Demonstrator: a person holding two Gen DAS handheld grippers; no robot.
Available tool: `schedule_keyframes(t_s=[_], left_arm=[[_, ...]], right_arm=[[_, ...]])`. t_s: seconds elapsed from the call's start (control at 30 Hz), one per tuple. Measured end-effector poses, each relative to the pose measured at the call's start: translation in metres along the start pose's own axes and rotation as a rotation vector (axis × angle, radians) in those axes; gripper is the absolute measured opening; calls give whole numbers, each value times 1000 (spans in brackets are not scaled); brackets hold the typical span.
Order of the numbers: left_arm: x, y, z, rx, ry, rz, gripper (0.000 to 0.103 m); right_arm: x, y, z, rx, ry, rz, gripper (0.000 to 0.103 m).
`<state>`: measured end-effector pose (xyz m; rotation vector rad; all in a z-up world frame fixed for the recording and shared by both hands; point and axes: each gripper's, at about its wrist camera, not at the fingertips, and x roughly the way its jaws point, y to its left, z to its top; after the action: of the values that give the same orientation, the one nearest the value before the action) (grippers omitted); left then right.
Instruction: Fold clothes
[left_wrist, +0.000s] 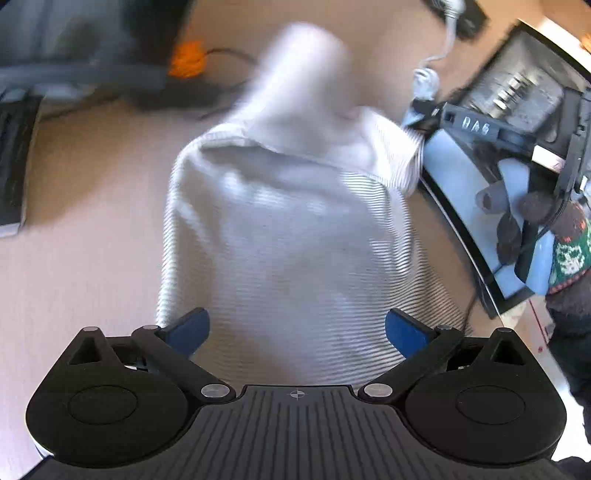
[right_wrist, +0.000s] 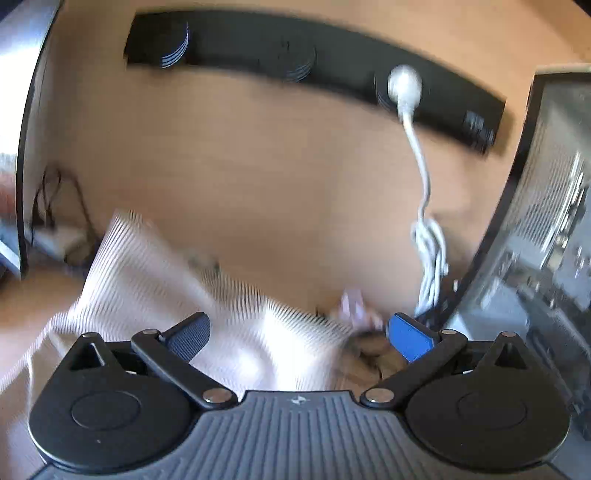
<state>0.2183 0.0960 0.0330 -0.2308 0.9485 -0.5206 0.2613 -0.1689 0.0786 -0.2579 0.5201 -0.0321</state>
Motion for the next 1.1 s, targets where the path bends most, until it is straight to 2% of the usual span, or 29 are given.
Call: schedule_keyframes(t_s=[0.1,0.2,0.27,0.3,0.4,0.57,0.7,0.83,0.93,0.97,1.0,1.1], left_arm=[[24,-12,15,38,6,39,103],[52,-16,29,63,18,101,103],[70,-16,37,84,69,132,103],[74,-16,38,93,62,147,103],[75,-19,36,101,67,170,103],[62,-23,16,149,83,189,103],[31,-27,-19,164,142,174,103],[-15,-25,-66,136,232,61,103],[-31,-13,-71,18,260,-6,103],[-33,-8,-65,-22,246,1,103],[-34,-6,-56,-27,207,48,103],[-30,-6,-28,5,80,244,103]], right_arm=[[23,-4,-27,23,136,76,103],[40,-4,-56,89,241,170,103],[47,0,-72,114,294,225,103],[49,3,-78,116,323,263,103],[52,21,-92,84,366,328,103],[42,28,-101,70,374,339,103],[18,30,-109,27,418,385,103],[-27,37,-128,-59,455,452,103],[-44,41,-134,-74,465,481,103],[-43,40,-131,-53,472,479,103],[-40,36,-124,-15,468,463,103],[-34,21,-100,83,368,340,103]])
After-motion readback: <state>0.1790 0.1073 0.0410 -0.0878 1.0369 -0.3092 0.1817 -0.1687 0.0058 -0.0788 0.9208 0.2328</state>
